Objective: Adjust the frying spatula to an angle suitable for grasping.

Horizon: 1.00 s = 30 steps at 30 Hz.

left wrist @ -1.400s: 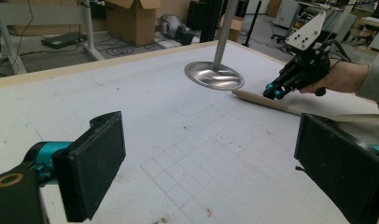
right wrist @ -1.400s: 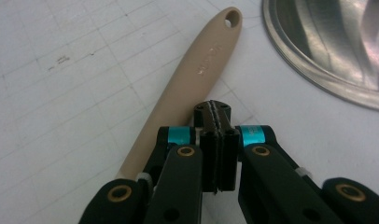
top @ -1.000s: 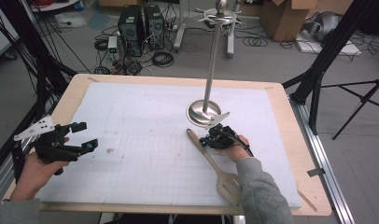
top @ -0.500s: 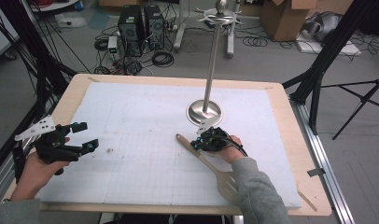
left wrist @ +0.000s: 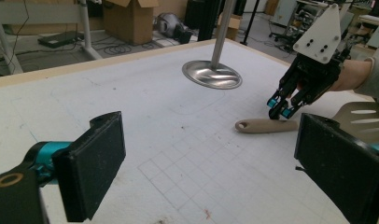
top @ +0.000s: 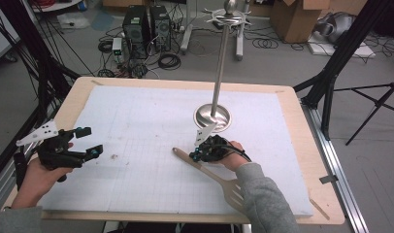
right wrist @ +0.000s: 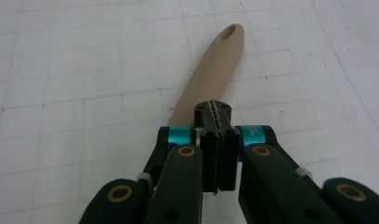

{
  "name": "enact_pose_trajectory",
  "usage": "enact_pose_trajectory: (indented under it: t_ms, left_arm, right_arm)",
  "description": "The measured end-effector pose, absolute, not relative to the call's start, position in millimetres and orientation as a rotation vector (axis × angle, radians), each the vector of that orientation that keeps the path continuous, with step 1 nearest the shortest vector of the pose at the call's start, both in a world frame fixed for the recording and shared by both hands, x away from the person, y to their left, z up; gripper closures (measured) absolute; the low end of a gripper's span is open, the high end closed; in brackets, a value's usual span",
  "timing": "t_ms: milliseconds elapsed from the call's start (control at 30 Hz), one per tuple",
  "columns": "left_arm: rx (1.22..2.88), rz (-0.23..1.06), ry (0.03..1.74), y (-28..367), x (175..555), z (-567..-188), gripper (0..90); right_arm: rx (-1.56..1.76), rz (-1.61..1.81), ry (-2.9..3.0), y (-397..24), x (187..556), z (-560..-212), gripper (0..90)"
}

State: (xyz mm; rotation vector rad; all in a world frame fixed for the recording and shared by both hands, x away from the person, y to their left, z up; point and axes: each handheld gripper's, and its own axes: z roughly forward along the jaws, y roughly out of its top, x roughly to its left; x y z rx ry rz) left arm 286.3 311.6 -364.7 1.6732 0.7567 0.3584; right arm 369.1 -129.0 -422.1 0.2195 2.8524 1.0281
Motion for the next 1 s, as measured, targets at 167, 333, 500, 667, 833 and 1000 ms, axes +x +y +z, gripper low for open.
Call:
enact_pose_trajectory:
  t_ms: [167, 333, 500, 667, 833, 1000]
  left_arm:
    - [1.671, 0.358, 0.753, 311.9, 286.1, -364.2, 9.2]
    - [1.668, 0.36, 0.747, 311.1, 285.5, -363.1, 9.3]
    - [1.667, 0.364, 0.736, 310.4, 283.9, -360.6, 9.2]
    - [1.666, 0.365, 0.741, 310.3, 284.3, -360.8, 9.3]
    - [1.672, 0.363, 0.745, 310.3, 285.2, -362.5, 9.2]
    - [1.671, 0.362, 0.743, 309.7, 284.7, -362.3, 9.2]
  right_arm:
    - [0.24, 1.024, 2.815, -130.7, 366.7, -415.8, 90.0]
    - [0.308, 1.115, 2.768, -149.1, 356.6, -398.1, 90.0]
    - [0.257, 1.038, 2.786, -155.7, 332.9, -396.8, 90.0]
    - [0.258, 1.037, 2.813, -158.9, 317.2, -398.8, 90.0]
    - [0.382, 1.027, 2.802, -166.5, 311.1, -403.8, 90.0]
    - [0.453, 1.015, 2.797, -178.1, 306.2, -405.7, 90.0]
